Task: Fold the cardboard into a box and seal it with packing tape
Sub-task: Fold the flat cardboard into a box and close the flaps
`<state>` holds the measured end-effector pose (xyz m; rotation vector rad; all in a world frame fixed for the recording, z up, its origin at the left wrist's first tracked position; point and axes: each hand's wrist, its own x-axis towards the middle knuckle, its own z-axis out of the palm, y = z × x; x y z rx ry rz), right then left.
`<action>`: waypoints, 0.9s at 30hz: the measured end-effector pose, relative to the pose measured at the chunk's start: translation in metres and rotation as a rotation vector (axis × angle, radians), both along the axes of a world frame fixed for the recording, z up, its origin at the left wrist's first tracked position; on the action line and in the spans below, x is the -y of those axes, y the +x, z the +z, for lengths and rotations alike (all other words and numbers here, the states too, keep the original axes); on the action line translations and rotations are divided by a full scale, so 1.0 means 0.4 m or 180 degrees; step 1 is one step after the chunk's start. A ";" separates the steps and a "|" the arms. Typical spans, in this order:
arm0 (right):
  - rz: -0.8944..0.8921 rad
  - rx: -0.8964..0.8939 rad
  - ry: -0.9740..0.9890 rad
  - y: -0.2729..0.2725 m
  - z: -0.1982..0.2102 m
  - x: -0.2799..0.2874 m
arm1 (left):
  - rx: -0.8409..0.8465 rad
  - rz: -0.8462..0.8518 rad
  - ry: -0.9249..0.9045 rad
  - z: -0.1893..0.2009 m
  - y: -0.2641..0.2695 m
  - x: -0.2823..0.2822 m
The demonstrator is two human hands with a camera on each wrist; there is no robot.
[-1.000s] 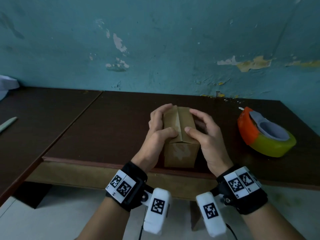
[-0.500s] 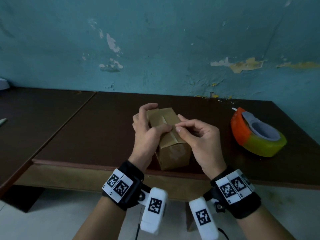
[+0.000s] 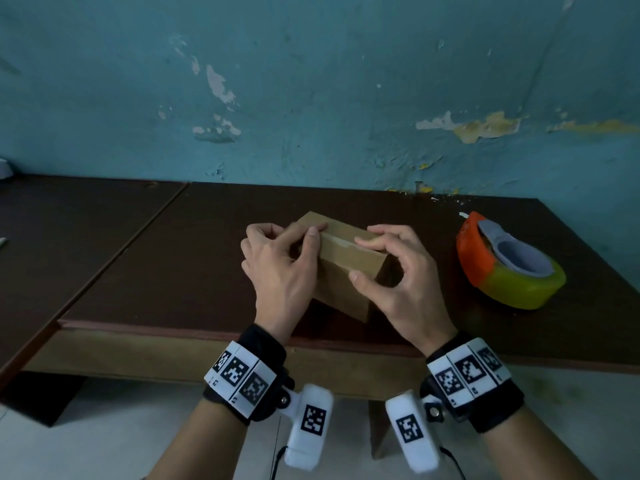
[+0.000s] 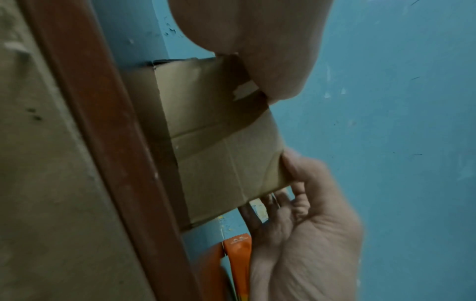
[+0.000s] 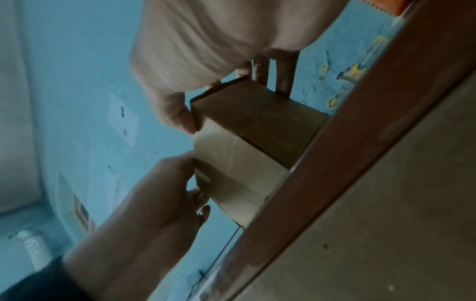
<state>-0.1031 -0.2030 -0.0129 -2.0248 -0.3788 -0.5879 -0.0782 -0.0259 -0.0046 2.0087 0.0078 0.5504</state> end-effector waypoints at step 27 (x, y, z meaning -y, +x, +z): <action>0.0433 -0.0539 0.1374 0.050 -0.004 0.004 | -0.0613 -0.0883 -0.1752 0.017 -0.002 -0.030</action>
